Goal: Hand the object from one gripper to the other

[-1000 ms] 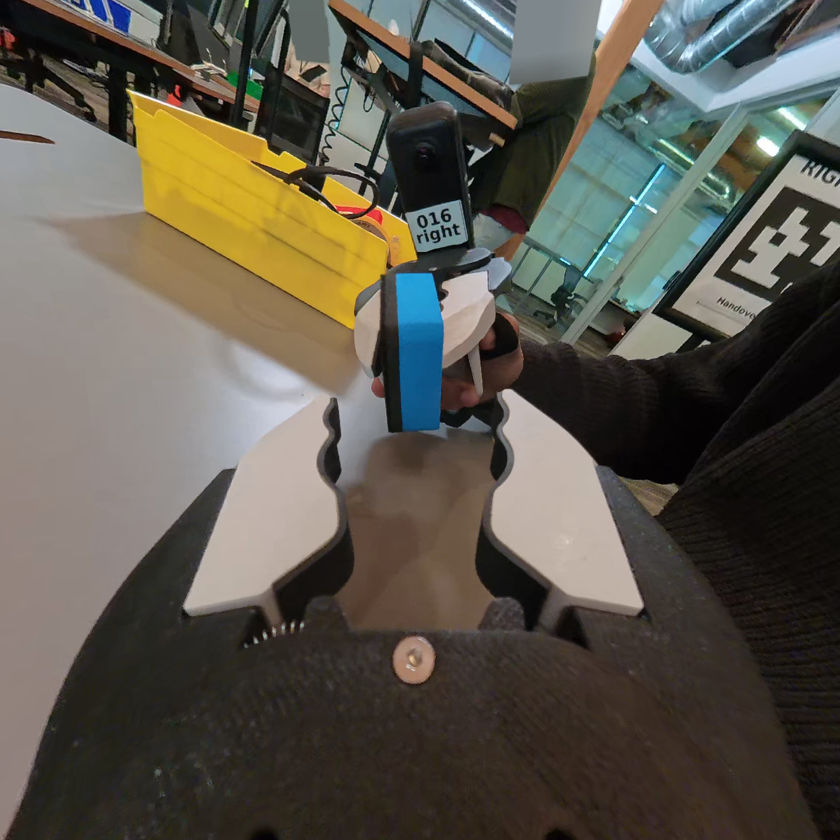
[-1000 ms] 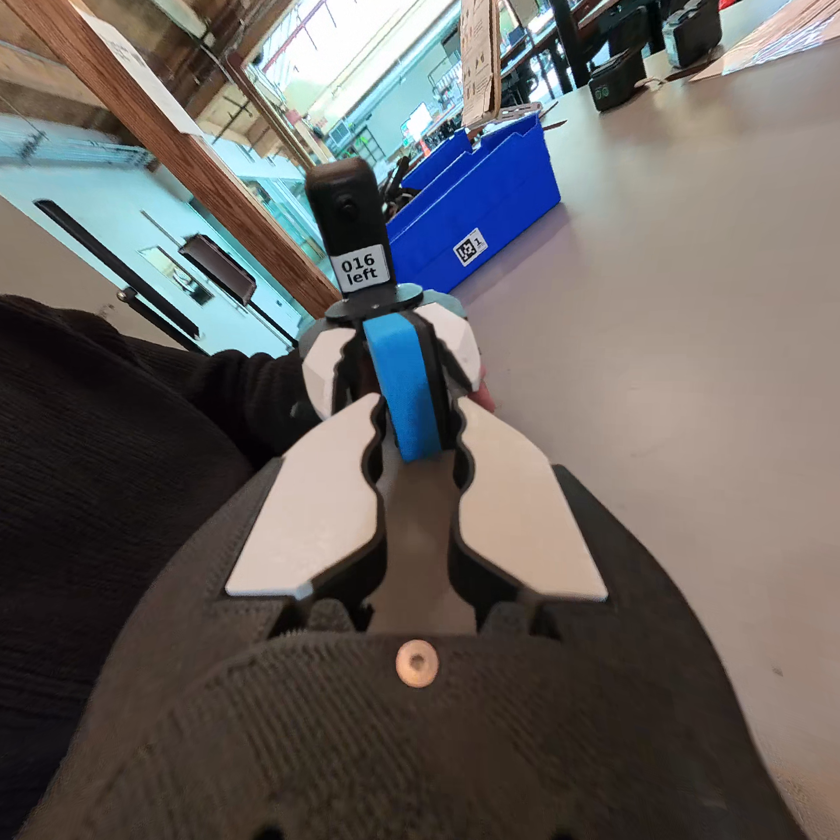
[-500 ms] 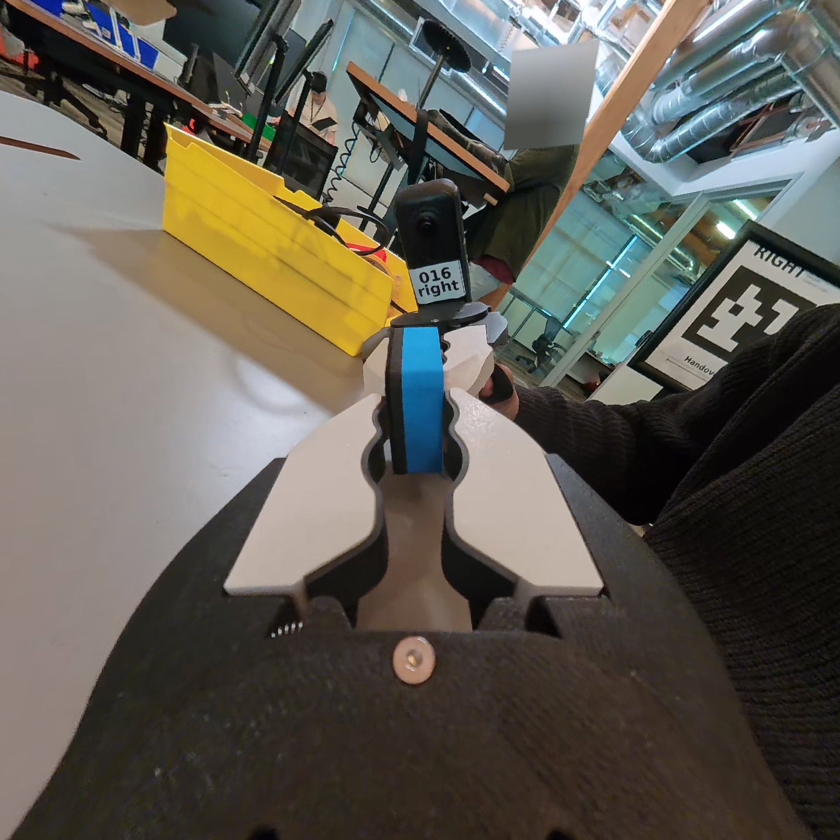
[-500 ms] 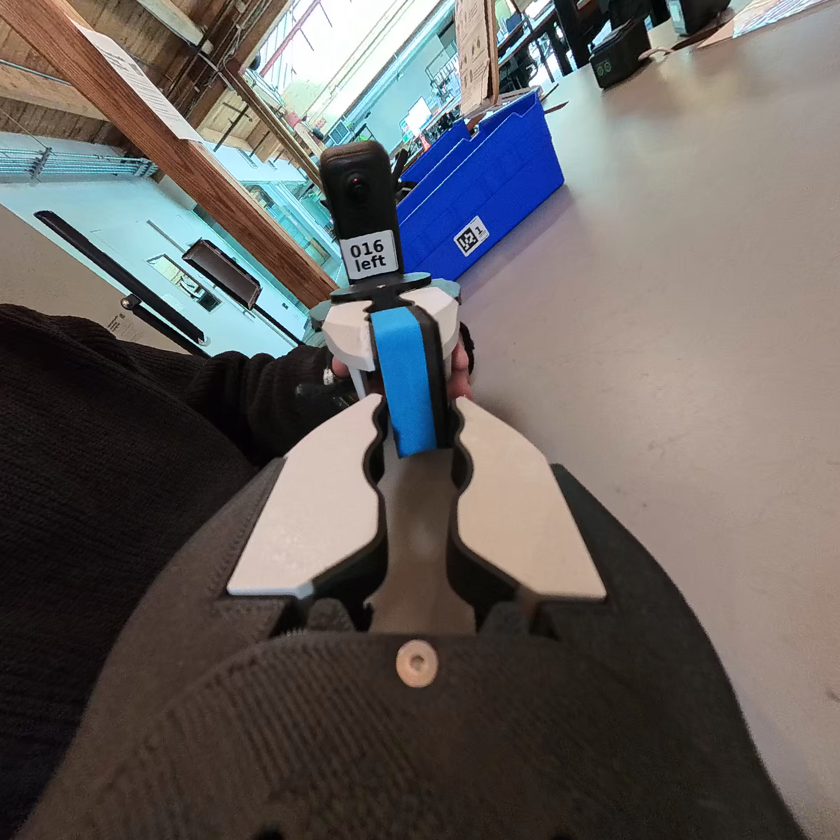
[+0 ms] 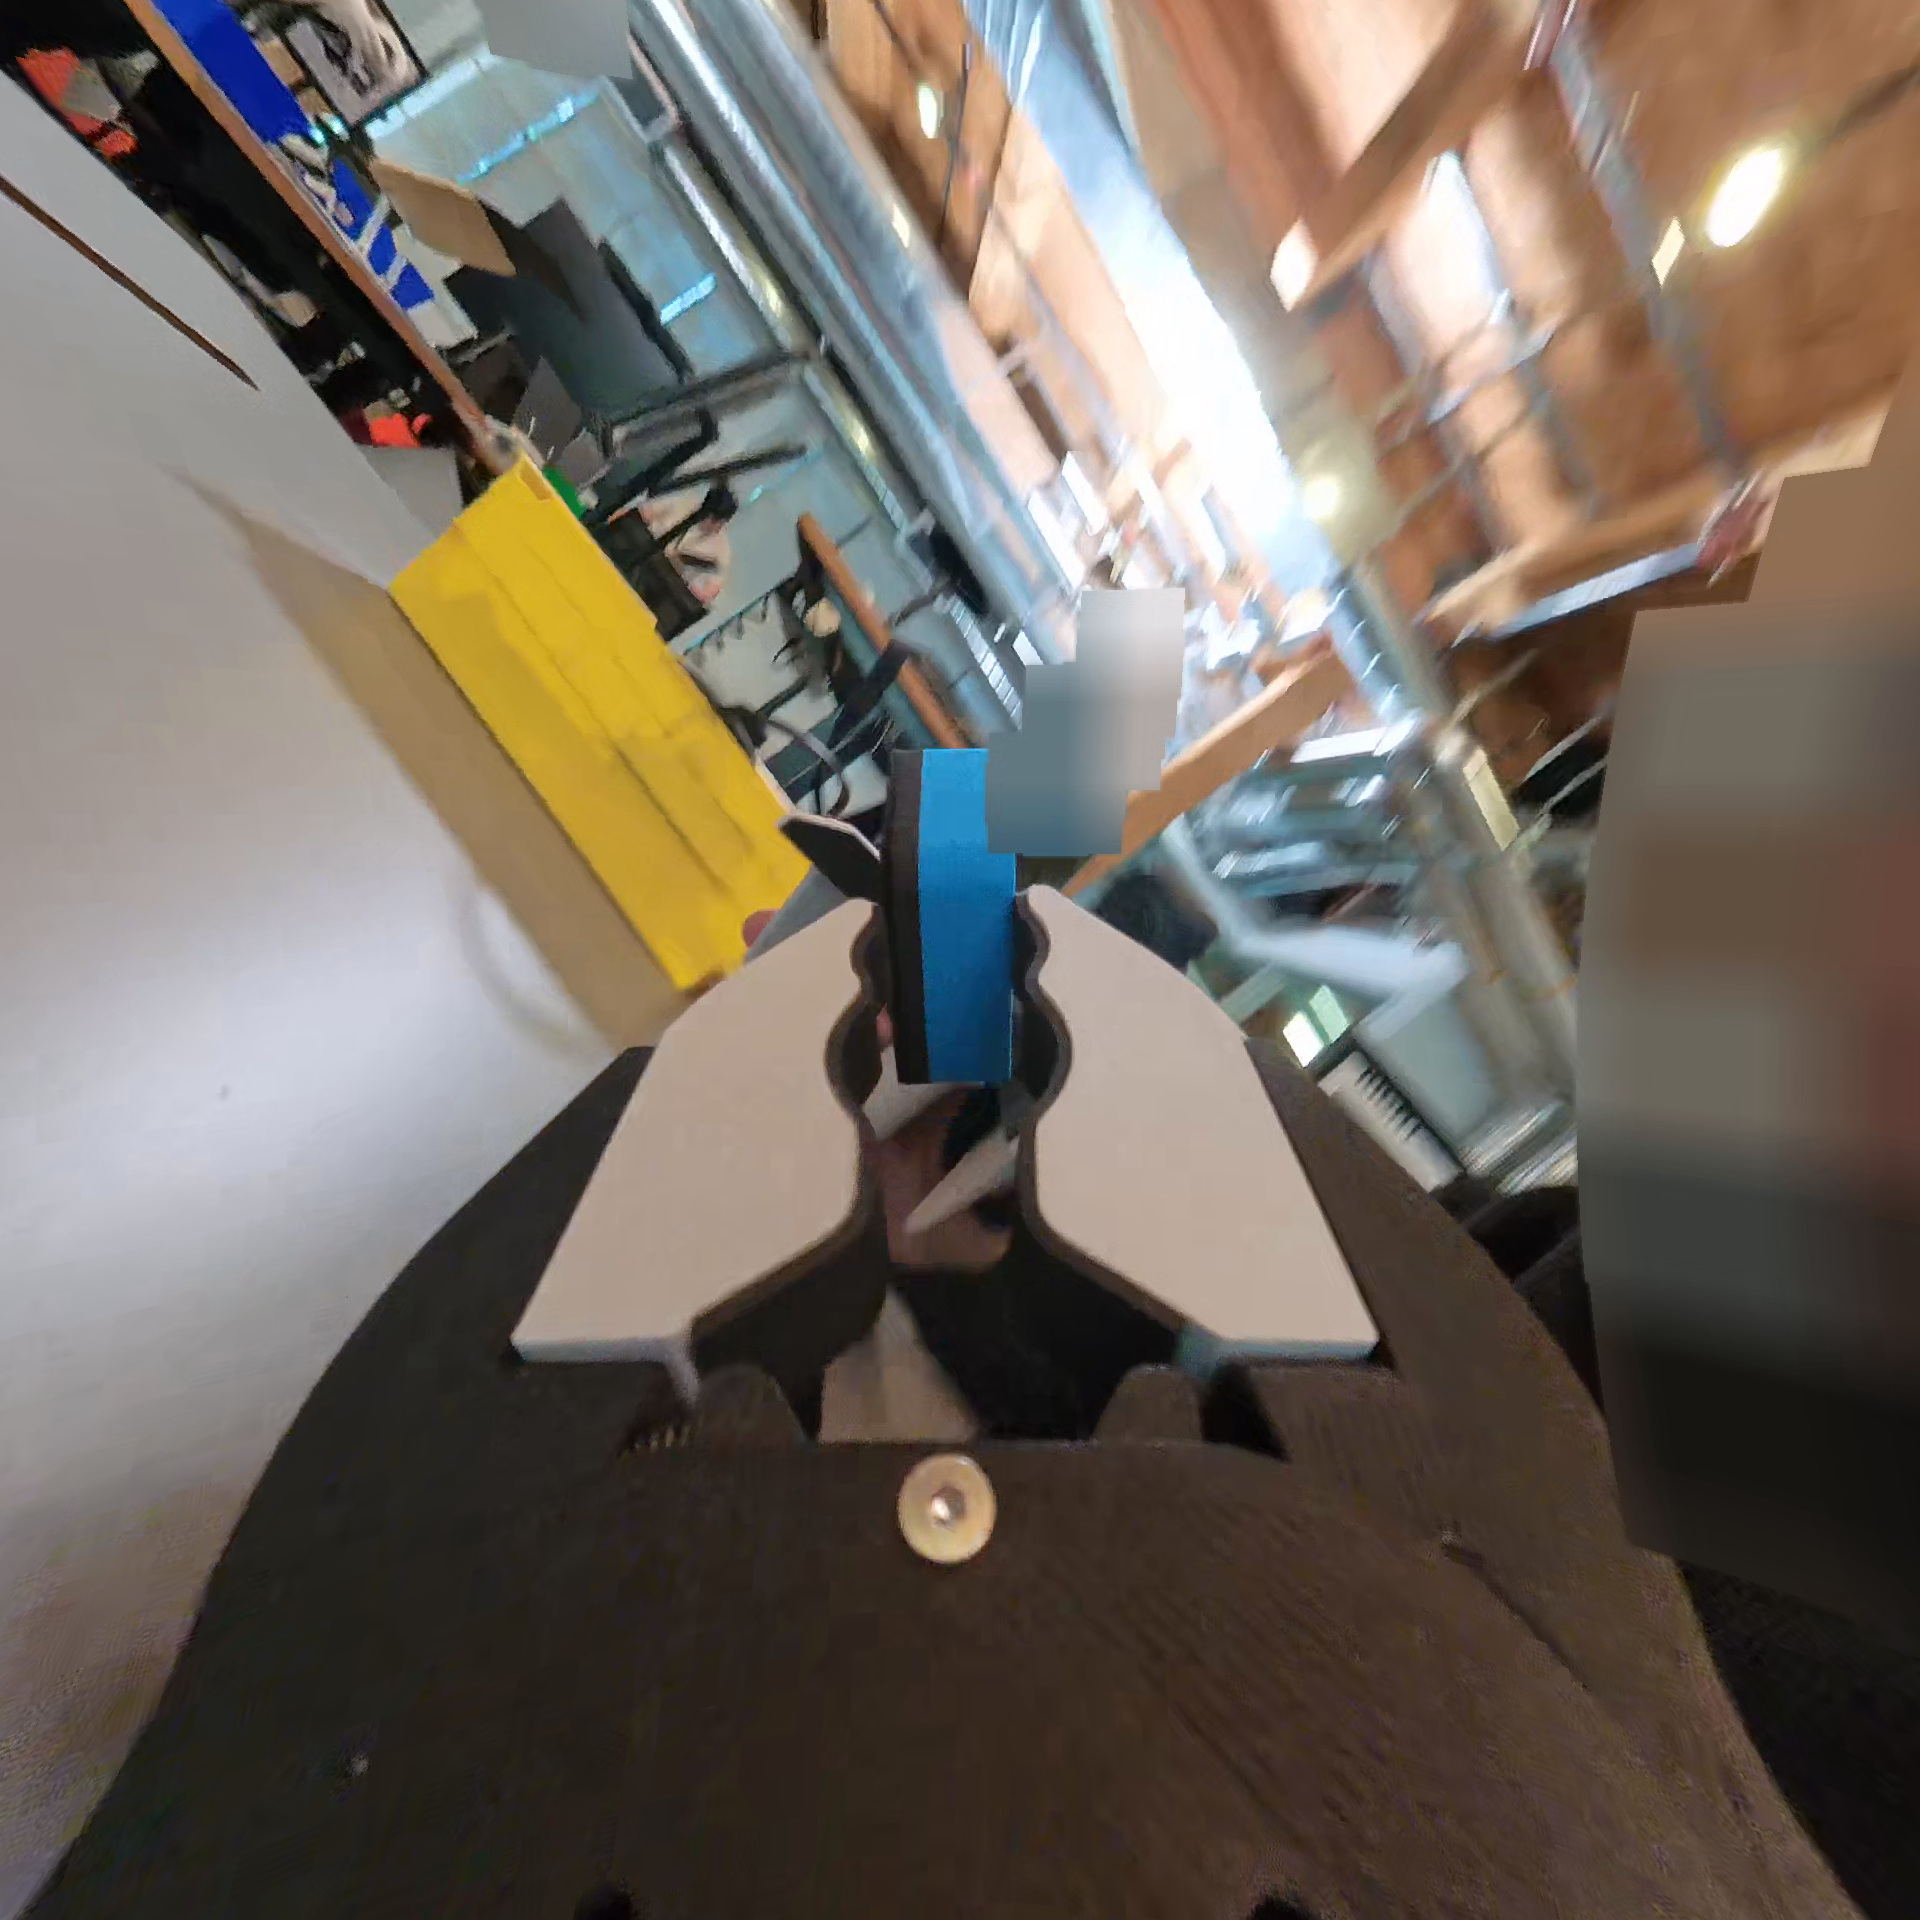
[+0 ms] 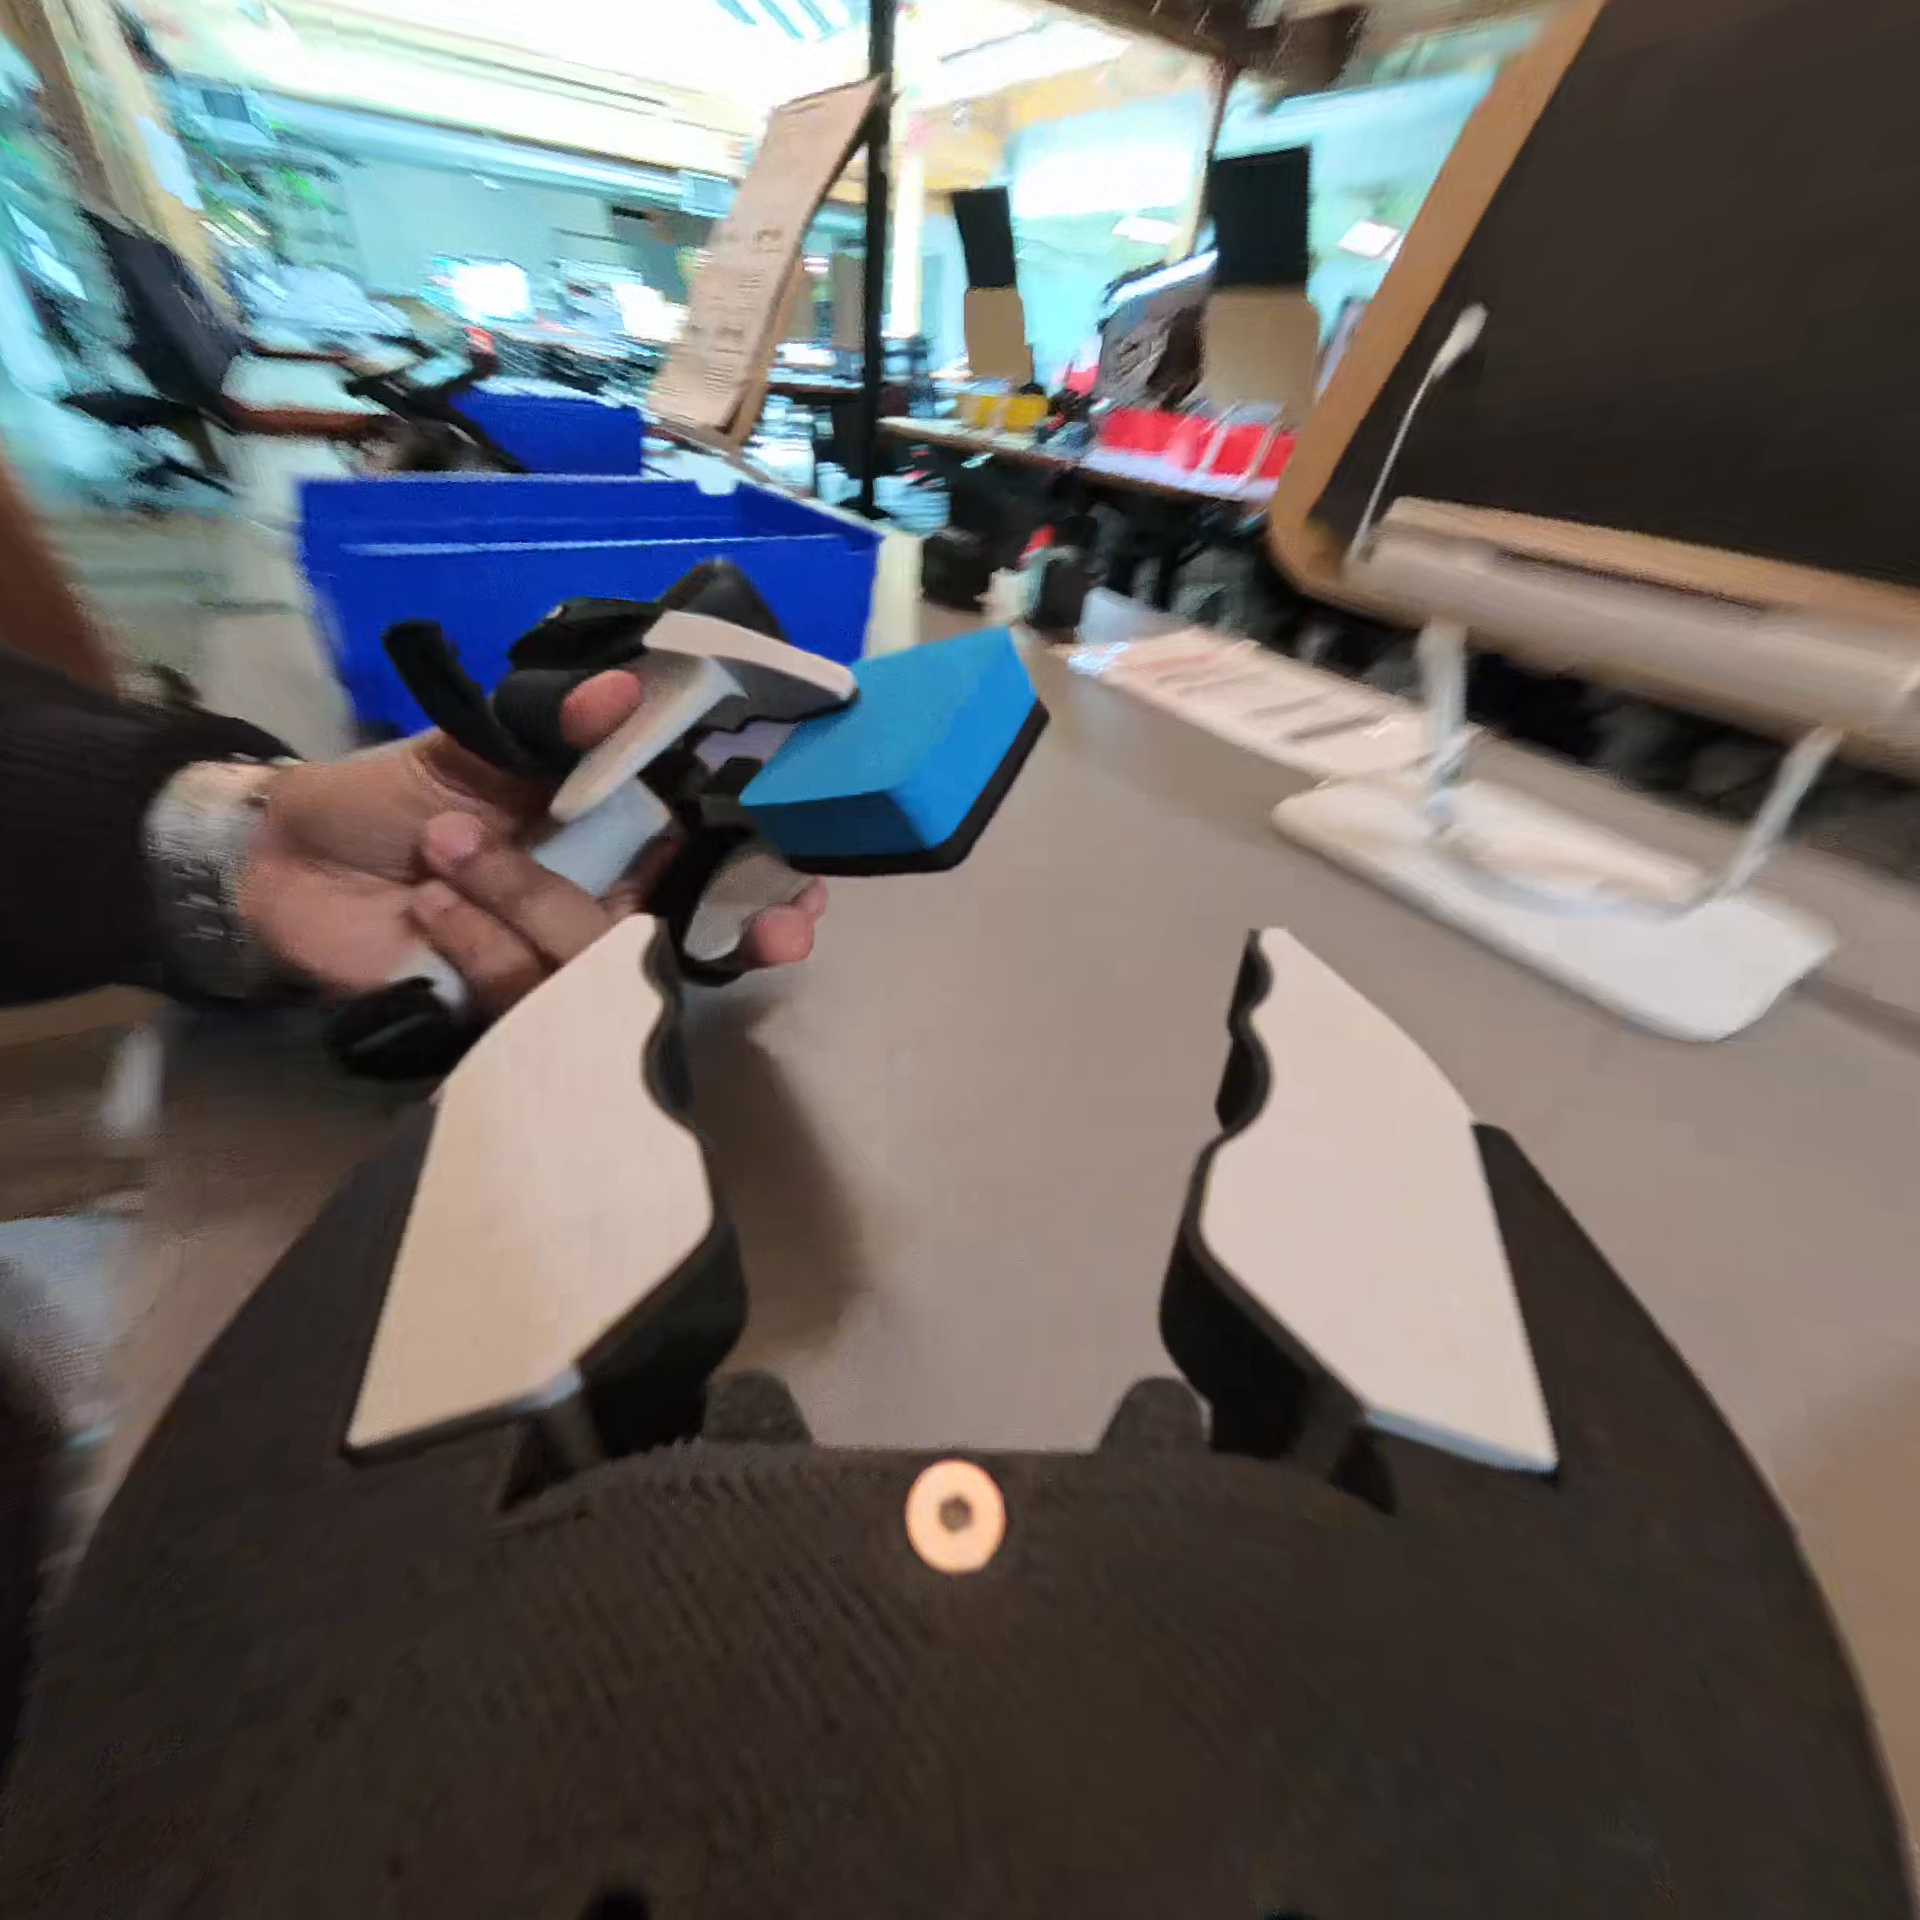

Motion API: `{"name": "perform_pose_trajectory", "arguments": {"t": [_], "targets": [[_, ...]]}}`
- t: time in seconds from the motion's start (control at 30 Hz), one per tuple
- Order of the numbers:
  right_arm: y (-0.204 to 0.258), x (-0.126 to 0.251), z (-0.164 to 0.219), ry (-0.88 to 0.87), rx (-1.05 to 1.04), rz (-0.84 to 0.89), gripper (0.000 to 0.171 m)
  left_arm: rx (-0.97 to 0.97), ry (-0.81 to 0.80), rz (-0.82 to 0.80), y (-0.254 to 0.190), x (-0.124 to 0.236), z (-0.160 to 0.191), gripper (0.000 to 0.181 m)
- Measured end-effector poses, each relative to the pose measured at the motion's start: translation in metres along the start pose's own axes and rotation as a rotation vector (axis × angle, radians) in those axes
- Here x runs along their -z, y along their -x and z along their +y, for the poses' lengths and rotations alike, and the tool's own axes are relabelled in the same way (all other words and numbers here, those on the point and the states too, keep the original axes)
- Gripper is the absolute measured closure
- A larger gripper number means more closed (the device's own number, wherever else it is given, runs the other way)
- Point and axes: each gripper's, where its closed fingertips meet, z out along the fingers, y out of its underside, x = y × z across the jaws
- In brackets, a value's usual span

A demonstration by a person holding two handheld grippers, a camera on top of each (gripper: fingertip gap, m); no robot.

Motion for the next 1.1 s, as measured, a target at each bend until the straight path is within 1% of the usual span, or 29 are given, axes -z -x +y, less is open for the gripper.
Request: {"name": "perform_pose_trajectory", "arguments": {"t": [0.1,0.13,0.2,0.27,0.4,0.47,0.53,0.67,0.77,0.87,1.0,1.1], "targets": [[0.017,-0.011,-0.011,0.014,0.303,0.121,0.073,0.205,-0.174,0.08,-0.001,0.007,-0.019,0.159],[0.022,-0.013,-0.014,0.022,0.409,0.164,0.075,0.244,-0.189,0.102,-0.003,0.006,-0.019,0.159],[0.029,-0.013,-0.017,0.022,0.575,0.213,0.083,0.263,-0.129,0.121,-0.008,0.0,-0.006,0.159],[0.032,-0.012,-0.018,0.015,0.613,0.214,0.089,0.275,-0.097,0.15,-0.016,-0.007,0.003,0.159],[0.024,-0.005,-0.024,0.002,0.574,0.238,0.107,0.306,-0.085,0.155,-0.019,-0.014,0.019,0.158],[0.024,-0.003,-0.024,0.002,0.578,0.225,0.115,0.318,-0.106,0.148,-0.016,-0.015,0.023,0.158],[0.025,-0.002,-0.023,-0.002,0.557,0.212,0.115,0.335,-0.123,0.156,-0.016,-0.015,0.023,0.158],[0.021,0.0,-0.021,-0.001,0.451,0.183,0.116,0.338,-0.087,0.155,-0.013,-0.014,0.026,0.157],[0.014,0.003,-0.023,-0.013,0.374,0.176,0.116,0.311,-0.068,0.12,-0.008,-0.014,0.027,0.141],[0.011,0.008,-0.02,-0.006,0.293,0.134,0.116,0.251,-0.064,0.067,-0.004,-0.014,0.023,0.116],[0.016,0.014,-0.012,0.024,0.094,-0.031,0.116,0.033,-0.002,-0.005,-0.007,-0.014,0.019,0.099],[0.015,0.02,-0.013,0.015,-0.127,-0.147,0.116,-0.19,0.111,-0.047,-0.011,-0.016,0.026,0.091]]}}
